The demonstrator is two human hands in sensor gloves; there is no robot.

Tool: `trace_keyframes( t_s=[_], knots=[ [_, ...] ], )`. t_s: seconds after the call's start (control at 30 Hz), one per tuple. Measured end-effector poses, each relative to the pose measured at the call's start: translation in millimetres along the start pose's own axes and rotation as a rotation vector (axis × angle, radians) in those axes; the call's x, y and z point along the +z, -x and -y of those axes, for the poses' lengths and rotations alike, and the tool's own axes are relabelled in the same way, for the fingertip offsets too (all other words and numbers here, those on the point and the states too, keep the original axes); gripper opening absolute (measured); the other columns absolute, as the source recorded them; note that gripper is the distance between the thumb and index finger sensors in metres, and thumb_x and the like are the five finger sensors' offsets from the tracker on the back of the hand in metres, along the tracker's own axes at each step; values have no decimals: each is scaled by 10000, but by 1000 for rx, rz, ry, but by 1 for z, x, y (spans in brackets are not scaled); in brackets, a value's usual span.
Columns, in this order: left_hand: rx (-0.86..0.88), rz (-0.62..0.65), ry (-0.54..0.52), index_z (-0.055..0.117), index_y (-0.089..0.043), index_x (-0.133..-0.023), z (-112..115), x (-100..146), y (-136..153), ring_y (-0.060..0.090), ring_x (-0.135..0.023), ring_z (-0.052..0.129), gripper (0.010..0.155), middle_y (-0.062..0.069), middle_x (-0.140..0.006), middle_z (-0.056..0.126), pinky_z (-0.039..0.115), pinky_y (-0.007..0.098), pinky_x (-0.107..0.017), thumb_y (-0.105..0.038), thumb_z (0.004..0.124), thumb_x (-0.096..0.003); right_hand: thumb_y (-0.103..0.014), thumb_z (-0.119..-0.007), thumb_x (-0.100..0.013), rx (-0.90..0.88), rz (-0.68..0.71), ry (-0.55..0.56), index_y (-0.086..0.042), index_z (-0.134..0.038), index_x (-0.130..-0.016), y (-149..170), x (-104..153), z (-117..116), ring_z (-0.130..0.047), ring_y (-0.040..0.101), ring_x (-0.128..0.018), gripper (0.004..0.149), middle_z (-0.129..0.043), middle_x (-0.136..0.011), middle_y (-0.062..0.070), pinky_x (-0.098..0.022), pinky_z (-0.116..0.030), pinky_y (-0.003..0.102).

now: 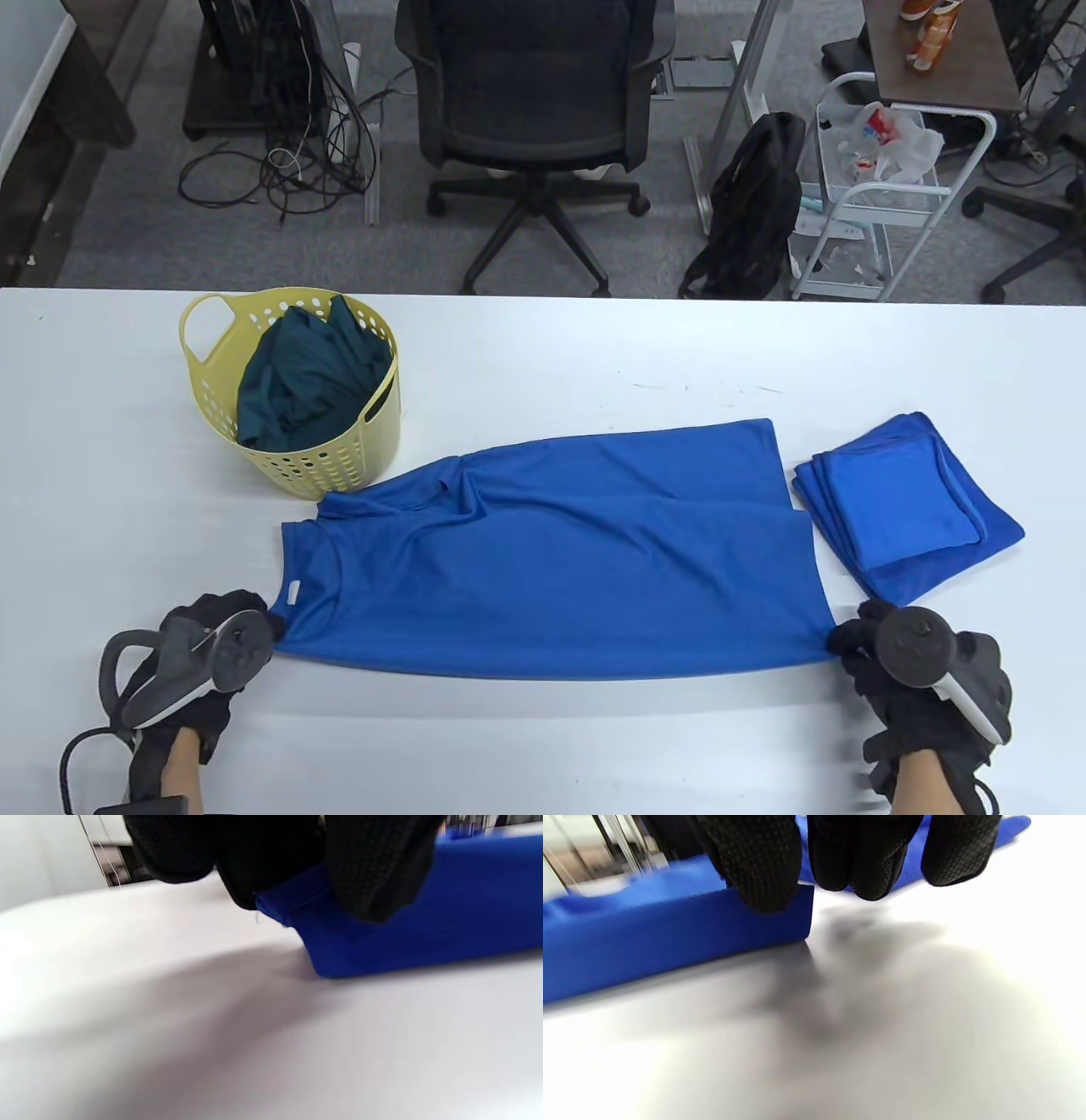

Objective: Fold and stack clothes and towels from laundry basket

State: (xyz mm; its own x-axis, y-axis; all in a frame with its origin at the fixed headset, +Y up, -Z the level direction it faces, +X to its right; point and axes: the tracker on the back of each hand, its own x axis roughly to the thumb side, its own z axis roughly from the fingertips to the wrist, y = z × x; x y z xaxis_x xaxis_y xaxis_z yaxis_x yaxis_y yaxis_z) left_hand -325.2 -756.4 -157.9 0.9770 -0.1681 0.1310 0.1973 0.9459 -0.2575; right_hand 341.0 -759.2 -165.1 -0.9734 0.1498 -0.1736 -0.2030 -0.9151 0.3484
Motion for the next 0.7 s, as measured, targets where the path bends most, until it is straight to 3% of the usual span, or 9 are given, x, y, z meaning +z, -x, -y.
trace_keyframes(
  t_s=[0.1, 0.23, 0.3, 0.37, 0.47, 0.57, 0.63, 0.7],
  knots=[
    [3, -12, 173, 833, -433, -856, 5, -4, -2, 163, -911, 923, 450, -111, -1029, 845, 802, 479, -687, -461, 931, -417, -226, -819, -549, 49, -19, -51, -224, -830, -900, -5, -2, -4, -577, 461, -1054, 351, -524, -1189, 210, -721, -577, 697],
    [21, -37, 325, 817, -439, -876, 8, -7, -1, 170, -936, 907, 473, -116, -1057, 797, 798, 485, -695, -472, 931, -418, -257, -844, -541, 90, -32, -101, -230, -841, -894, -11, -1, -2, -548, 493, -1065, 354, -500, -1209, 218, -716, -559, 720],
    [27, -38, 370, 826, -436, -885, 7, -6, 0, 174, -948, 910, 499, -117, -1072, 798, 802, 490, -694, -500, 931, -401, -429, -862, -489, 104, -24, -102, -227, -898, -838, -13, 0, -2, -514, 517, -1072, 405, -502, -1223, 219, -711, -538, 743],
    [27, -43, 380, 848, -436, -882, 5, -4, 1, 192, -969, 914, 521, -124, -1079, 812, 805, 508, -695, -530, 934, -377, -510, -811, -484, 115, -32, -103, -209, -939, -790, -15, 1, -2, -480, 538, -1065, 448, -504, -1223, 218, -707, -527, 747],
    [89, -42, 353, 901, -410, -871, -3, 2, 7, 230, -977, 942, 571, -70, -1110, 858, 823, 524, -683, -595, 925, -331, -506, -748, -534, 125, -22, -45, -165, -937, -736, -21, 4, 2, -485, 523, -1058, 440, -519, -1202, 228, -713, -527, 722],
    [104, -78, 190, 869, -360, -919, -27, 12, 0, 258, -949, 934, 589, -12, -1100, 854, 809, 529, -675, -600, 890, -381, -481, -748, -558, 113, 29, 153, -146, -872, -850, -32, 10, 8, -568, 513, -1028, 462, -553, -1178, 247, -701, -576, 692],
    [162, -9, 60, 807, -350, -980, -46, 9, -31, 285, -958, 895, 602, 22, -1118, 815, 775, 541, -690, -575, 875, -426, -473, -744, -564, 112, 74, 248, -134, -824, -917, -42, 10, 10, -583, 505, -1022, 495, -545, -1176, 245, -694, -594, 681],
    [267, 194, 25, 798, -340, -976, -58, -2, -84, 283, -955, 880, 539, 23, -1113, 802, 761, 540, -695, -533, 854, -476, -462, -735, -571, 134, 100, 291, -134, -783, -961, -50, 10, 9, -588, 501, -1019, 512, -530, -1178, 248, -693, -600, 674]
  ],
)
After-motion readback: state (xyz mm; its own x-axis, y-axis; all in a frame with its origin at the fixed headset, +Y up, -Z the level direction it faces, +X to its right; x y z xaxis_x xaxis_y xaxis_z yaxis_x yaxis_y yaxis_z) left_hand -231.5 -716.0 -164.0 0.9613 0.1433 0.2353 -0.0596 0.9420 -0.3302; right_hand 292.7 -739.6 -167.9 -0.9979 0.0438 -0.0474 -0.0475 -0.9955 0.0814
